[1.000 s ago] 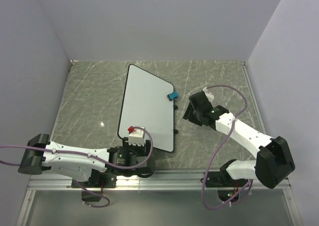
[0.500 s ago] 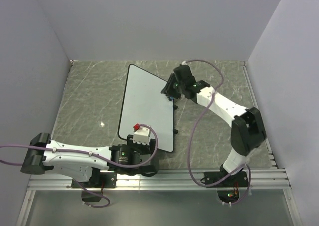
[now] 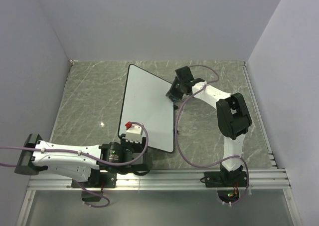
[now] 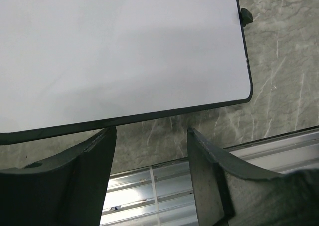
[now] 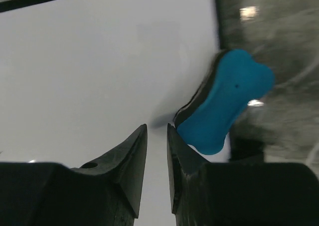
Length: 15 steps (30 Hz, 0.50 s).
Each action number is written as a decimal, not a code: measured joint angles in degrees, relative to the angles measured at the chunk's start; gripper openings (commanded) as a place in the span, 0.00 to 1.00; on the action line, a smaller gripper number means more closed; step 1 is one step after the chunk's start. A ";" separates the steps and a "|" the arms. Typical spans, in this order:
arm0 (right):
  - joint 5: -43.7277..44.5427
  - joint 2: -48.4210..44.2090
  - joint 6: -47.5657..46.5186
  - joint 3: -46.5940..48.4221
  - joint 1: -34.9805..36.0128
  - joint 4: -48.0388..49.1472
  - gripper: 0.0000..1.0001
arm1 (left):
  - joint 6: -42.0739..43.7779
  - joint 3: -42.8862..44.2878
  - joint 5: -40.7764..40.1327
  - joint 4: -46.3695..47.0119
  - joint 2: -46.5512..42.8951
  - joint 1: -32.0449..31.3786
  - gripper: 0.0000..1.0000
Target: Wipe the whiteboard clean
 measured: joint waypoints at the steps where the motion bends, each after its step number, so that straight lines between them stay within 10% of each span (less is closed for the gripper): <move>1: 0.09 -0.11 0.07 -1.07 -0.81 0.07 0.30 | -0.15 0.00 0.04 -0.31 -0.39 0.00 0.63; 9: 0.09 -4.22 0.28 -13.88 -7.37 0.63 0.30 | 0.20 0.00 0.15 -0.57 0.02 0.00 0.66; 15: 3.69 -11.52 -1.75 -21.53 -11.82 -1.33 0.43 | 1.29 4.44 -0.07 -2.51 3.91 0.00 0.93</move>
